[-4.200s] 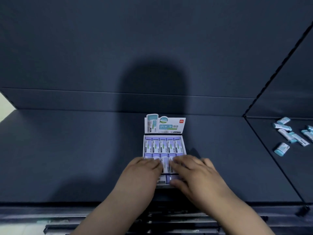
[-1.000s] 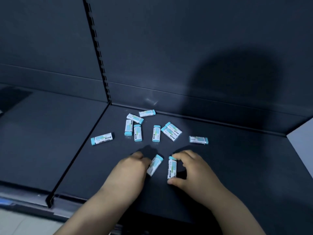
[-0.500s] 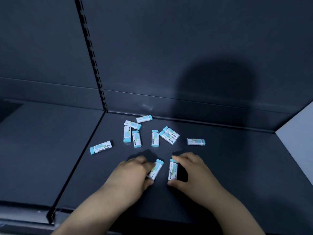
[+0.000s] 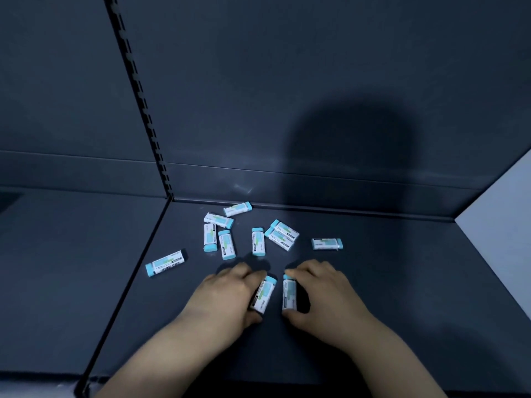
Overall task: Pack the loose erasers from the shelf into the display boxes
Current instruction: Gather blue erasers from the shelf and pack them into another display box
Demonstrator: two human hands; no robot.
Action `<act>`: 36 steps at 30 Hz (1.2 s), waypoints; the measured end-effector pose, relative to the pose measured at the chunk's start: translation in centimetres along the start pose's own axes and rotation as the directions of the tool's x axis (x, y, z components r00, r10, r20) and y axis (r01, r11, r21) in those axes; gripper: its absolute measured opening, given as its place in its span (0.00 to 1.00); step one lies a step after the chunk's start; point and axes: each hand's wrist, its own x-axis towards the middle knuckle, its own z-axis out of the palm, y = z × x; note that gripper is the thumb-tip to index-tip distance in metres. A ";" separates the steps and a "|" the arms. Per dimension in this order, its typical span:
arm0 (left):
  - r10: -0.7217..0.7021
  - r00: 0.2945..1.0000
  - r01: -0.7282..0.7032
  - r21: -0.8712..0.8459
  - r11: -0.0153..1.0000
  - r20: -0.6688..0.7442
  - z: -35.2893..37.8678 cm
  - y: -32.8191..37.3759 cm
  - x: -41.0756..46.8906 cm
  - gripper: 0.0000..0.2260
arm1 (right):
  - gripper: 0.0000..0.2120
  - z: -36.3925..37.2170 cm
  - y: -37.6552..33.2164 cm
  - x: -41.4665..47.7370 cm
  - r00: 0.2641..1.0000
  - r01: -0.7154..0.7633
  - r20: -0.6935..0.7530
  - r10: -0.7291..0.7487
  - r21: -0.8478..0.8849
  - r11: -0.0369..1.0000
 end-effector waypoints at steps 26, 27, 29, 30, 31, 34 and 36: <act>-0.184 0.980 0.186 -0.026 0.982 0.077 0.0 1.8 2.0 0.32 | 0.27 -0.3 0.6 1.2 0.994 0.085 0.057 -0.090 0.088 0.992; -0.177 0.982 0.178 -0.007 0.984 0.073 -0.1 1.8 2.0 0.32 | 0.29 -0.3 0.7 1.2 0.994 0.090 0.058 -0.095 0.079 0.993; -0.154 0.986 0.151 0.045 0.987 0.068 -0.2 1.8 1.9 0.34 | 0.31 -0.4 0.9 1.3 0.992 0.102 0.072 -0.105 0.048 0.994; -0.144 0.987 0.139 0.070 0.988 0.072 -0.3 1.7 1.9 0.35 | 0.32 -0.5 1.0 1.4 0.990 0.108 0.086 -0.111 0.037 0.993; -0.139 0.987 0.132 0.082 0.988 0.077 -0.4 1.6 2.0 0.36 | 0.33 -0.6 1.0 1.5 0.988 0.115 0.096 -0.118 0.034 0.993; -0.137 0.988 0.134 0.049 0.990 0.066 -0.4 1.3 1.9 0.36 | 0.30 -0.6 1.1 1.9 0.986 0.124 0.103 -0.130 0.065 0.990; -0.130 0.991 0.129 0.023 0.991 0.036 -0.4 1.3 1.8 0.34 | 0.28 -0.7 0.9 2.1 0.987 0.121 0.093 -0.128 0.082 0.989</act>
